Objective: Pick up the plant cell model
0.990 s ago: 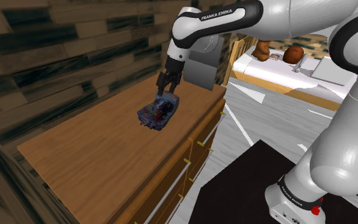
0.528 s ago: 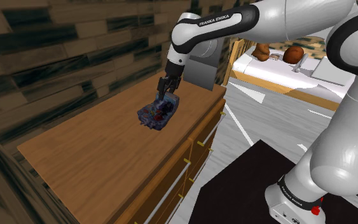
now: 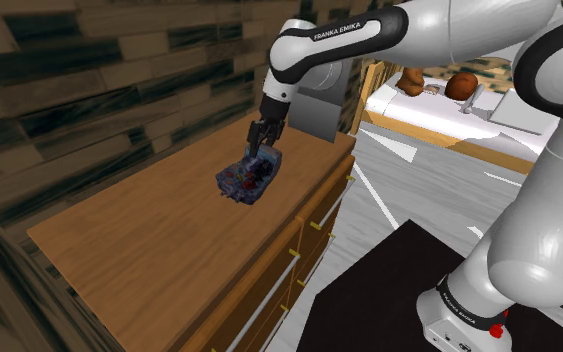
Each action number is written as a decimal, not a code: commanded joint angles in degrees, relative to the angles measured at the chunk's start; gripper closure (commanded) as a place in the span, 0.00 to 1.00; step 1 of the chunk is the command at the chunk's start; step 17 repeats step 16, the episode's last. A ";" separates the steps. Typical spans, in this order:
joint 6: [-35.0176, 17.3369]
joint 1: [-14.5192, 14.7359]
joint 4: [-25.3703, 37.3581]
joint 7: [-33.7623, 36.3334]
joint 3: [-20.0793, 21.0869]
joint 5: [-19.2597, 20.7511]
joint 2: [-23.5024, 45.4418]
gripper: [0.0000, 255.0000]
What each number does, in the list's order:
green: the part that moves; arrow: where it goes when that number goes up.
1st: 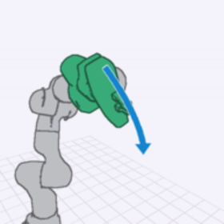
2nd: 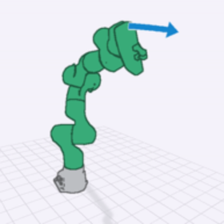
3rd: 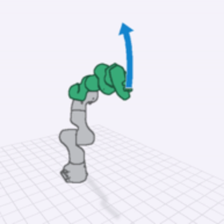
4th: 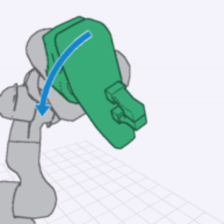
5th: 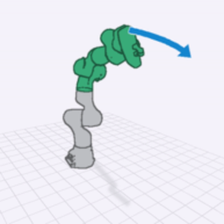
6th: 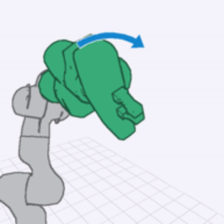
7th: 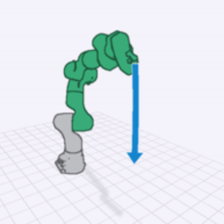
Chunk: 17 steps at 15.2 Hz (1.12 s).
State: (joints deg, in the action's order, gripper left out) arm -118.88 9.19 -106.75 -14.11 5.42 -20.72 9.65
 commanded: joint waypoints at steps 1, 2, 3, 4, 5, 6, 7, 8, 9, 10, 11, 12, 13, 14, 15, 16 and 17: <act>0.98 -0.01 0.62 0.36 -0.01 0.14 -0.41 1.00; 1.66 -0.03 1.12 0.59 -0.03 0.24 -0.61 1.00; 2.33 -0.05 1.61 0.82 -0.06 0.34 -0.82 1.00; 3.01 -0.07 2.13 1.05 -0.08 0.43 -1.01 1.00; 3.68 -0.08 2.65 1.27 -0.10 0.53 -1.19 1.00; 4.36 -0.10 3.19 1.50 -0.12 0.62 -1.36 1.00; 5.05 -0.12 3.74 1.73 -0.14 0.71 -1.52 1.00; 5.73 -0.14 4.31 1.95 -0.15 0.80 -1.67 1.00; 6.42 -0.16 4.89 2.18 -0.17 0.88 -1.81 1.00; 7.11 -0.18 5.49 2.40 -0.19 0.97 -1.93 1.00; 7.80 -0.20 6.10 2.63 -0.21 1.05 -2.05 1.00; 8.50 -0.22 6.72 2.85 -0.22 1.13 -2.15 1.00; 9.20 -0.24 7.36 3.07 -0.24 1.21 -2.24 1.00; 9.90 -0.26 8.02 3.30 -0.25 1.28 -2.31 1.00; 10.01 -0.26 8.11 3.33 -0.26 1.29 -2.33 1.00; 10.01 -0.26 8.12 3.33 -0.26 1.29 -2.33 1.00; 10.01 -0.26 8.12 3.33 -0.26 1.29 -2.33 1.00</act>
